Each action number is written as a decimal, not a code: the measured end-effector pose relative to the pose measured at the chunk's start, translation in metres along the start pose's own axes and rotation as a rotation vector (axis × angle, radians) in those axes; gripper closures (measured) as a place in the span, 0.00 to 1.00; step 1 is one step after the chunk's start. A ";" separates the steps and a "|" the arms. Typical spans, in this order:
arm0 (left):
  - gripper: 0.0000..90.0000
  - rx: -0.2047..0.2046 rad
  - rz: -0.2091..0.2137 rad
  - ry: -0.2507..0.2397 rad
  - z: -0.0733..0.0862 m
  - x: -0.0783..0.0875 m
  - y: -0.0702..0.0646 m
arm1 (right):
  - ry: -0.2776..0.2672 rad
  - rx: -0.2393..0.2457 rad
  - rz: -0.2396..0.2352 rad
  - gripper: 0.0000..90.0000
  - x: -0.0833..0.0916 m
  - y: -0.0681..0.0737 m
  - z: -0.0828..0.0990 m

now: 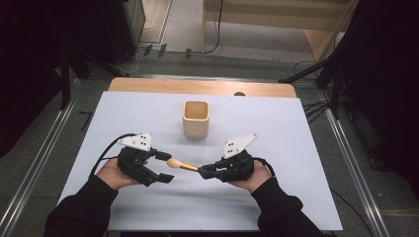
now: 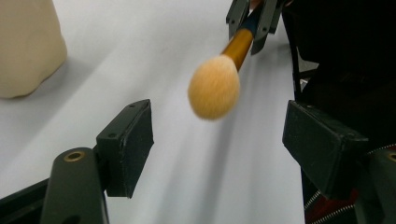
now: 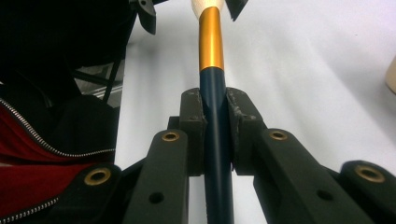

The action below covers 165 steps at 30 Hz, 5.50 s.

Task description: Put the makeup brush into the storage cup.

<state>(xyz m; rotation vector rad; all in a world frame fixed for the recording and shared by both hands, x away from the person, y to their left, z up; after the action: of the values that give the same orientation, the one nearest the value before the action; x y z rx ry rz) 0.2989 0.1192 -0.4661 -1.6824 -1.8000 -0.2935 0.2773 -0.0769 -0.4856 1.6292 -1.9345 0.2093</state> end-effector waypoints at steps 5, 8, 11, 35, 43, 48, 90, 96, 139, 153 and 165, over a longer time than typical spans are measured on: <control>0.31 -0.027 0.005 0.013 -0.002 -0.003 -0.003 | 0.041 0.016 -0.018 0.88 -0.007 0.003 0.003; 0.32 -0.038 0.012 0.020 -0.003 -0.006 -0.005 | 0.051 0.021 -0.027 0.88 -0.010 0.004 0.004; 0.33 -0.052 0.010 0.047 -0.002 -0.011 -0.006 | 0.058 0.027 -0.032 0.88 -0.013 0.005 0.003; 0.67 -0.194 0.092 0.293 -0.016 -0.027 -0.012 | 0.086 0.051 -0.057 0.88 -0.018 0.011 0.002; 0.75 -0.237 0.104 0.380 -0.017 -0.031 -0.014 | 0.096 0.050 -0.059 0.88 -0.020 0.011 0.002; 0.82 -0.263 0.101 0.416 -0.014 -0.034 -0.016 | 0.100 0.051 -0.063 0.88 -0.021 0.011 0.002; 0.88 -0.360 0.088 0.924 -0.037 -0.035 -0.010 | 0.024 -0.033 0.013 0.61 -0.055 0.004 -0.007; 0.88 -0.354 0.092 0.931 -0.035 -0.037 -0.010 | 0.039 -0.036 -0.009 0.76 -0.062 0.006 -0.006; 0.40 -0.150 0.021 0.269 -0.030 0.017 0.011 | -0.025 -0.024 0.032 0.88 -0.028 0.004 -0.007; 0.42 -0.041 0.017 0.084 -0.015 0.004 0.007 | -0.069 -0.049 0.029 0.88 -0.022 0.004 -0.009; 0.49 0.016 0.037 -0.035 -0.015 -0.009 0.001 | -0.091 -0.051 0.017 0.88 -0.025 0.003 -0.010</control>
<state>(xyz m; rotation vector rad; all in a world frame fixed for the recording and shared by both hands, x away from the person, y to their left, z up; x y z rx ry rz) 0.3044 0.1032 -0.4601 -1.7176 -1.7896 -0.2347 0.2794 -0.0504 -0.4895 1.6144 -2.0052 0.0932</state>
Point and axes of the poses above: each handheld gripper's, and its own axes: x roughly backward along the jaws, z roughly out of its underside, y roughly to its left, the point moved 7 cm from there along -x, roughly forward along the jaws
